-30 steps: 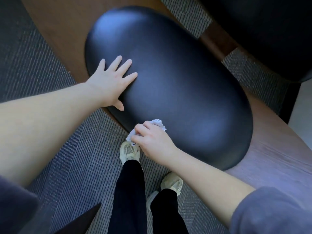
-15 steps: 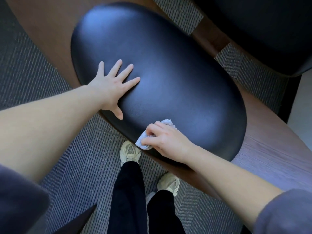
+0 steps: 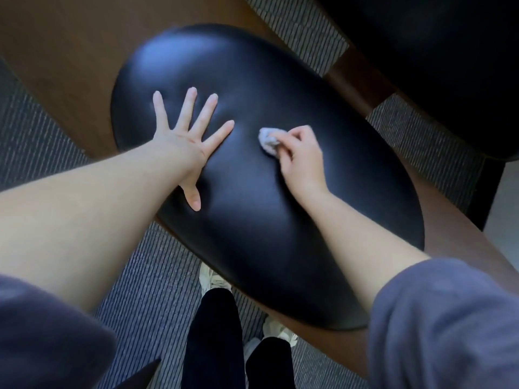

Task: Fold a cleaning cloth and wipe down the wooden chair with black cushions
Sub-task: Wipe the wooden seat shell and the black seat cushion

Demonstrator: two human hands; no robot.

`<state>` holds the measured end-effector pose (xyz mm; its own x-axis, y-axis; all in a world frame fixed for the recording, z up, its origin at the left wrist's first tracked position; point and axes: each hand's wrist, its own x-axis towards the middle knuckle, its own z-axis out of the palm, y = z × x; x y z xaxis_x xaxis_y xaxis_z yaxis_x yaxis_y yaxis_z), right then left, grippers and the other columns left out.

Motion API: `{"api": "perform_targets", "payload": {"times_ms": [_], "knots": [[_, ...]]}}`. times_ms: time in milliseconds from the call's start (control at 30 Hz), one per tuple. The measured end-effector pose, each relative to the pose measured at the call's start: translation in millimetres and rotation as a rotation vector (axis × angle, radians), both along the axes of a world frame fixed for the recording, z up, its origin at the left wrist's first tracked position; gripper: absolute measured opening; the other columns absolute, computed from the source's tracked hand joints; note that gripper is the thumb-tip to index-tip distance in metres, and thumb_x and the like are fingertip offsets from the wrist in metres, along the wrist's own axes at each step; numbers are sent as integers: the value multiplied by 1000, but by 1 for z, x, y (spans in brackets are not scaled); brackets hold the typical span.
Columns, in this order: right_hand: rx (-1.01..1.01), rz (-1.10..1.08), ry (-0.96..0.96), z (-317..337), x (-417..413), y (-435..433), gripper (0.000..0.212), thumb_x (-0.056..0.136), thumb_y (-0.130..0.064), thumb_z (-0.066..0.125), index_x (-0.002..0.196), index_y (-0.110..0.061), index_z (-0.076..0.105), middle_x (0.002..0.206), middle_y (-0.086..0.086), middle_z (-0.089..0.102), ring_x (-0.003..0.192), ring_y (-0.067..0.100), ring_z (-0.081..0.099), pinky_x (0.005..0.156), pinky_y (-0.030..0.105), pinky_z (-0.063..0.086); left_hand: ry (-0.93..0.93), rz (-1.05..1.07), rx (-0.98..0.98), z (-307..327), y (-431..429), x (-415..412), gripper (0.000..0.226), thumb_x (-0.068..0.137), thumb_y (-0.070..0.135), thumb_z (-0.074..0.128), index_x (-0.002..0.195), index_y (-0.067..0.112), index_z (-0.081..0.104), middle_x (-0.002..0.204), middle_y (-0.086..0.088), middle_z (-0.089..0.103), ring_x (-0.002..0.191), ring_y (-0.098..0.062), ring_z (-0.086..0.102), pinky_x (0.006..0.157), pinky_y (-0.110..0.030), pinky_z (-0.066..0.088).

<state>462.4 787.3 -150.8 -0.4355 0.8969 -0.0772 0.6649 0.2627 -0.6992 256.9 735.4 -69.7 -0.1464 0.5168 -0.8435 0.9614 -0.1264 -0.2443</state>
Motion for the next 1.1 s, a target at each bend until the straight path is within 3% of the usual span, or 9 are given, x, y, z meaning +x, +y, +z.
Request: {"api": "perform_targets", "payload": {"times_ms": [100, 267, 433, 533, 667, 767, 833, 967, 1100], "knots": [[-20, -144, -58, -9, 2, 41, 25, 90, -11, 56, 106, -17, 74, 95, -3, 44, 84, 12, 47, 84, 35, 45, -3, 15, -27, -2, 1, 1, 165, 37, 83, 76, 125, 29, -52, 134, -17, -60, 130, -47, -46, 100, -80, -6], [-47, -251, -127, -13, 7, 86, 26, 93, -8, 53, 112, -13, 71, 101, -1, 43, 89, 12, 48, 82, 16, 34, 18, 47, -90, -4, 5, 3, 164, 39, 82, 76, 121, 27, -55, 128, -18, -64, 127, -49, -47, 99, -81, -7], [-68, -382, -147, -19, 8, 111, 28, 95, -8, 53, 116, -13, 70, 108, 9, 51, 91, 11, 48, 82, 13, 32, 10, 60, -121, -4, 7, 3, 163, 42, 80, 77, 112, 24, -59, 123, -19, -66, 125, -49, -49, 96, -82, -9], [-97, -424, -202, -25, 7, 131, 30, 96, -9, 50, 120, -13, 67, 120, 14, 52, 103, 20, 53, 83, 13, 32, 7, 66, -137, -5, 7, 1, 163, 43, 80, 77, 110, 24, -60, 121, -19, -67, 121, -50, -51, 95, -82, -11], [-170, -413, -369, -31, 7, 155, 33, 97, -13, 46, 121, -20, 67, 127, 13, 51, 115, 26, 52, 84, 23, 38, 2, 63, -151, -4, 9, 0, 164, 43, 79, 78, 111, 24, -60, 121, -19, -67, 108, -47, -58, 94, -82, -11], [-246, -422, -391, -35, 6, 168, 32, 89, -16, 46, 108, -26, 70, 124, 8, 56, 114, 29, 55, 93, 42, 48, -12, 66, -156, -4, 9, -2, 163, 44, 77, 79, 113, 25, -59, 121, -19, -67, 105, -46, -60, 94, -82, -12], [-264, -435, -391, -37, 8, 173, 31, 89, -17, 48, 108, -27, 71, 123, 7, 58, 114, 28, 55, 93, 46, 48, -16, 66, -162, -3, 9, -3, 163, 44, 77, 79, 112, 25, -60, 121, -18, -68, 106, -45, -59, 94, -82, -13], [-116, -355, -296, -30, 7, 146, 29, 93, -10, 50, 111, -16, 71, 115, 11, 53, 102, 21, 53, 84, 23, 37, -12, 61, -170, -2, 10, -2, 163, 43, 78, 78, 111, 25, -60, 122, -18, -67, 105, -46, -59, 93, -82, -13], [-17, -183, -166, -27, 10, 129, 29, 90, -7, 51, 107, -15, 73, 102, 3, 49, 96, 18, 54, 85, 22, 38, -2, 70, -181, 0, 10, -1, 163, 43, 78, 78, 111, 24, -60, 117, -19, -69, 103, -47, -60, 93, -82, -12]]}}
